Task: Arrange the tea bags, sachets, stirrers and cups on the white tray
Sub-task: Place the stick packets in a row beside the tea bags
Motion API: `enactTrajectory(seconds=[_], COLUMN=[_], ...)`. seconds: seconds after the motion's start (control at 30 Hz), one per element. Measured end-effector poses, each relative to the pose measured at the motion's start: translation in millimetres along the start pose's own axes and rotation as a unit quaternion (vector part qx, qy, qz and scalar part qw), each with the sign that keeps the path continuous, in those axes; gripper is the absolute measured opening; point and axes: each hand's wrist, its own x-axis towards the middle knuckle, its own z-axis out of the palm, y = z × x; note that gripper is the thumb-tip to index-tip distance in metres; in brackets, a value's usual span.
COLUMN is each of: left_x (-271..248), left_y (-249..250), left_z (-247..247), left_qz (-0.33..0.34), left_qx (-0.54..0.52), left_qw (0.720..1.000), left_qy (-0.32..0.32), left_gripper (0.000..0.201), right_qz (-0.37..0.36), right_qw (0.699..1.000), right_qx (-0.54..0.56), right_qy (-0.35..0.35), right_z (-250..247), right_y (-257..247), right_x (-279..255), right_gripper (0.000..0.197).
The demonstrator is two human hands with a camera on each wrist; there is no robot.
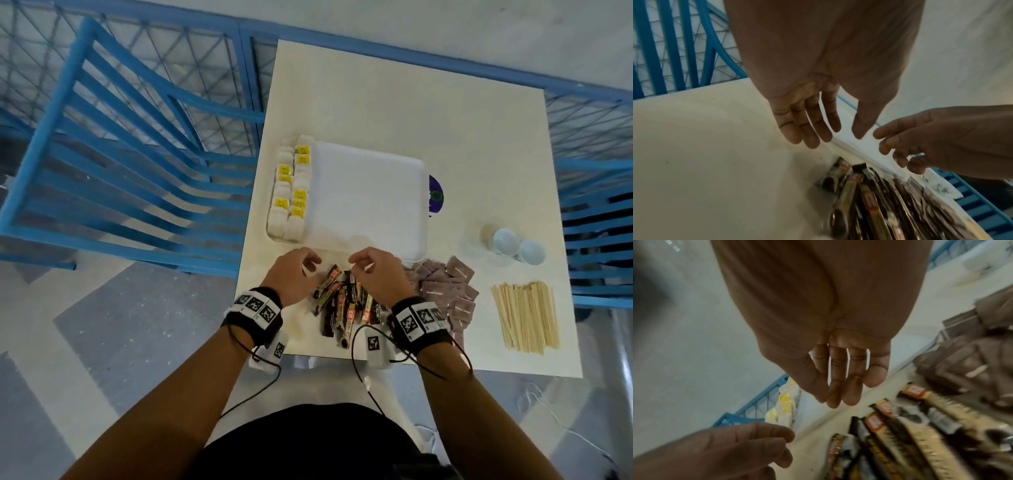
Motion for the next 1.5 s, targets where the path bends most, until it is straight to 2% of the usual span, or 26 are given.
enactTrajectory(seconds=[0.07,0.13,0.2,0.33,0.6,0.77,0.9,1.0,1.13,1.27,1.5], left_x=[-5,-10,-14,-20,-21,-21,-18,-14,-8,0,21], left_y=[0,-1,-2,-2,9,13,13,12,11,11,11], left_z=[16,32,47,65,71,67,56,44,25,9,-15], left_qz=[-0.016,-0.043,-0.058,-0.084,-0.107,-0.123,-0.118,-0.109,-0.129,-0.124,-0.15], left_qx=[0.033,0.064,0.084,0.108,0.057,0.051,0.039,0.014,-0.047,-0.034,-0.078], left_qw=[0.999,0.997,0.995,0.989,0.983,0.976,0.975,0.978,0.981,0.988,0.985], left_qy=[-0.026,-0.028,-0.003,0.059,0.141,0.172,0.182,0.175,0.134,0.09,0.022], left_gripper=[0.052,0.063,0.061,0.039,0.024,0.026,0.027,0.028,0.027,0.03,0.033], right_qz=[-0.005,0.006,0.016,0.014,-0.012,-0.024,-0.008,0.018,0.025,0.055,0.082], right_qw=[0.999,0.996,0.995,0.993,0.987,0.973,0.976,0.984,0.987,0.988,0.991], right_qx=[-0.044,-0.081,-0.097,-0.107,-0.161,-0.227,-0.212,-0.171,-0.149,-0.134,-0.108], right_qy=[-0.015,-0.028,-0.03,-0.04,-0.02,-0.035,-0.046,-0.045,-0.05,-0.043,0.013], right_z=[0,2,7,17,26,31,37,42,43,48,58], right_y=[13,22,27,29,33,27,15,8,3,-6,-20], right_x=[-10,-18,-24,-32,-18,-8,-1,6,13,18,18], right_gripper=[0.015,0.025,0.04,0.058,0.047,0.042,0.034,0.035,0.03,0.032,0.028])
